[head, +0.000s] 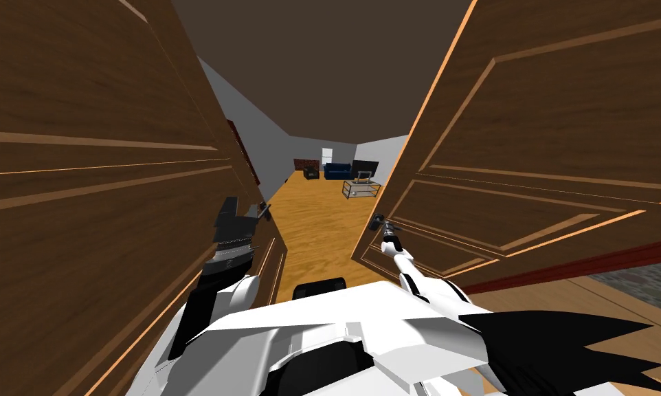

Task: Push the door open

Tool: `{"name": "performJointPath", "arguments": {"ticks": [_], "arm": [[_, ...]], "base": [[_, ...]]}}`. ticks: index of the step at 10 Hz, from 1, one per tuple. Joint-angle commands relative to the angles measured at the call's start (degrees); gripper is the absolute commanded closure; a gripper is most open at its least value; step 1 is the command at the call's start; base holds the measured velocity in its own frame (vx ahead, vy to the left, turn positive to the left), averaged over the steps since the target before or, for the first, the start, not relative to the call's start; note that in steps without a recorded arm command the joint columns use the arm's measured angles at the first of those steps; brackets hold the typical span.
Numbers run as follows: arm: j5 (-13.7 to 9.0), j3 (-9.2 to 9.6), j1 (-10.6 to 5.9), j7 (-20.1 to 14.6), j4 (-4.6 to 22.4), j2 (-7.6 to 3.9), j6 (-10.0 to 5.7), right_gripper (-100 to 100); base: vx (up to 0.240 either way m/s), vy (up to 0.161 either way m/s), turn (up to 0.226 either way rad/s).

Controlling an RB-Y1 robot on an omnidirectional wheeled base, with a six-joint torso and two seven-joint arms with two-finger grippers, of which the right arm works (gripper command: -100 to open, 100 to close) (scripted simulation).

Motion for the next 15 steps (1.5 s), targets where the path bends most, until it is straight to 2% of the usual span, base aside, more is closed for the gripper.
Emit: {"name": "performJointPath", "arguments": {"ticks": [1, 12, 15], "arm": [[-0.33, -1.0, -0.21, 0.16, 1.42, -1.04, -0.7, 100], [-2.57, -7.39, 0.88, 2.65, 4.38, -2.68, -1.64, 100], [-2.57, -7.39, 0.88, 2.65, 5.68, -2.68, -1.64, 100]], "base": [[0.196, 0.019, -0.046], [0.201, -0.001, -0.061], [0.053, -0.007, -0.007]]}}
